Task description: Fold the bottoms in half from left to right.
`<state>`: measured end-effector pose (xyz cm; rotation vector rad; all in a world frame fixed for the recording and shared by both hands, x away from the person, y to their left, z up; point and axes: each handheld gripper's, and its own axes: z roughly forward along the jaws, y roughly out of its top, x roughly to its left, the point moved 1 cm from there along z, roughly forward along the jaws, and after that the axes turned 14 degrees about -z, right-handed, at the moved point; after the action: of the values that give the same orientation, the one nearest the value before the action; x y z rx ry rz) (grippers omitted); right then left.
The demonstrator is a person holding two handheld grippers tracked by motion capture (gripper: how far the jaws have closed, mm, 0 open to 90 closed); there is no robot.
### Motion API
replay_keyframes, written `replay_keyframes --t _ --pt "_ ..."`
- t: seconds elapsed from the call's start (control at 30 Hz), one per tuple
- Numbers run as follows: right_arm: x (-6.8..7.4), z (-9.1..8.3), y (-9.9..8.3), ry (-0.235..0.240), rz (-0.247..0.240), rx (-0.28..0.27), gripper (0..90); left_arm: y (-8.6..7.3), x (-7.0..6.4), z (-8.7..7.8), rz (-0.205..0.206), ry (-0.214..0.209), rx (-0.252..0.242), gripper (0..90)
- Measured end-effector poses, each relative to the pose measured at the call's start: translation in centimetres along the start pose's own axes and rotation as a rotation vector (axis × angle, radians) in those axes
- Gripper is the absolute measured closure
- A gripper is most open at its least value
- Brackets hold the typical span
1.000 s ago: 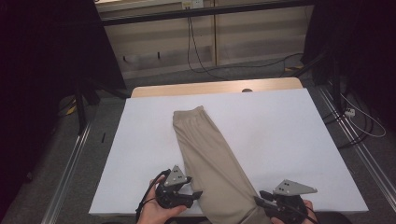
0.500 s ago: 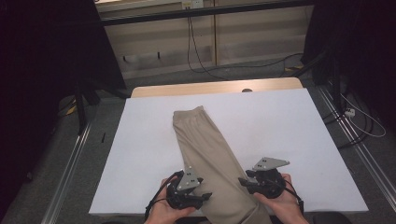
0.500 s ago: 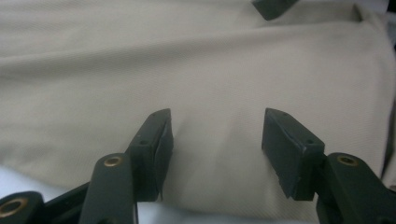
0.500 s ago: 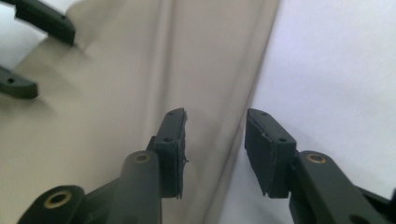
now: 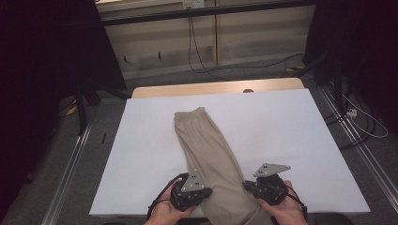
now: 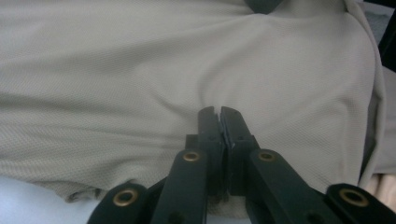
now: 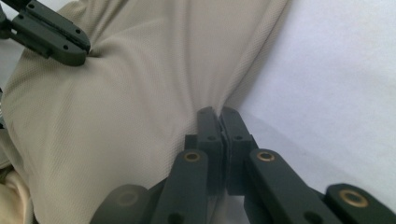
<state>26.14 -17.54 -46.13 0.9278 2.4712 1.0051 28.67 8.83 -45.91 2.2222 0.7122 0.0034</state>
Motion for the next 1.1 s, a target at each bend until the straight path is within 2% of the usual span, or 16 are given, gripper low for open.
replay_keyframes --t 0.1,0.23,0.27,0.33,0.37,0.53,0.6,0.63,0.67,0.77,0.83,0.87,0.93,1.0,1.07,1.1 --pt "0.1 -0.5 -0.4 0.006 0.021 0.000 88.7 0.0 0.1 -0.1 -0.010 -0.013 0.002 88.9" --pt "0.4 -1.4 -1.3 0.021 0.046 -0.010 88.9 0.1 0.0 -0.1 -0.004 -0.024 0.009 89.0" --pt "0.7 -1.7 -1.5 0.026 0.049 -0.011 88.9 0.1 0.1 -0.2 0.001 -0.028 0.014 89.0" --pt "1.2 -2.2 -2.0 0.035 0.051 -0.014 88.9 0.0 0.0 -0.2 -0.018 -0.057 0.014 89.0" --pt "1.8 -2.7 -2.5 0.043 0.053 -0.023 88.9 0.0 -0.1 -0.2 -0.010 -0.061 0.017 89.1" --pt "2.9 -3.3 -3.1 0.066 0.067 -0.030 88.9 -0.7 -0.9 -1.0 -0.001 -0.106 0.040 89.1" --pt "3.4 -3.3 -3.1 0.082 0.067 -0.032 88.9 -1.3 -1.1 -1.6 0.004 -0.109 0.050 89.1" --pt "3.6 -3.3 -3.1 0.088 0.061 -0.031 88.9 -1.5 -1.2 -2.0 -0.005 -0.097 0.053 89.1" --pt "3.9 -3.2 -3.0 0.094 0.060 -0.032 88.9 -1.7 -1.1 -2.3 -0.005 -0.113 0.053 89.1" --pt "4.5 -2.5 -2.3 0.130 0.042 -0.036 88.9 -2.3 -0.9 -3.3 -0.033 -0.118 0.047 89.0" --pt "4.7 -2.3 -2.1 0.142 0.039 -0.038 88.8 -2.8 -0.7 -3.9 -0.041 -0.103 0.055 89.0" --pt "4.9 -2.1 -1.9 0.150 0.033 -0.038 88.7 -3.0 -0.6 -4.1 -0.063 -0.107 0.042 89.0" --pt "5.2 -1.8 -1.6 0.158 0.022 -0.041 88.3 -3.3 -0.3 -4.6 -0.077 -0.105 0.043 88.9" --pt "5.3 -1.6 -1.3 0.162 0.009 -0.045 85.7 -3.4 0.0 -5.0 -0.084 -0.110 0.032 88.5" --pt "5.1 -1.6 -1.2 0.148 0.000 -0.047 74.0 -3.2 0.1 -5.1 -0.095 -0.101 0.015 84.9" --pt "4.9 -1.6 -1.3 0.135 -0.001 -0.049 69.6 -3.1 0.2 -5.0 -0.098 -0.093 0.007 78.7"
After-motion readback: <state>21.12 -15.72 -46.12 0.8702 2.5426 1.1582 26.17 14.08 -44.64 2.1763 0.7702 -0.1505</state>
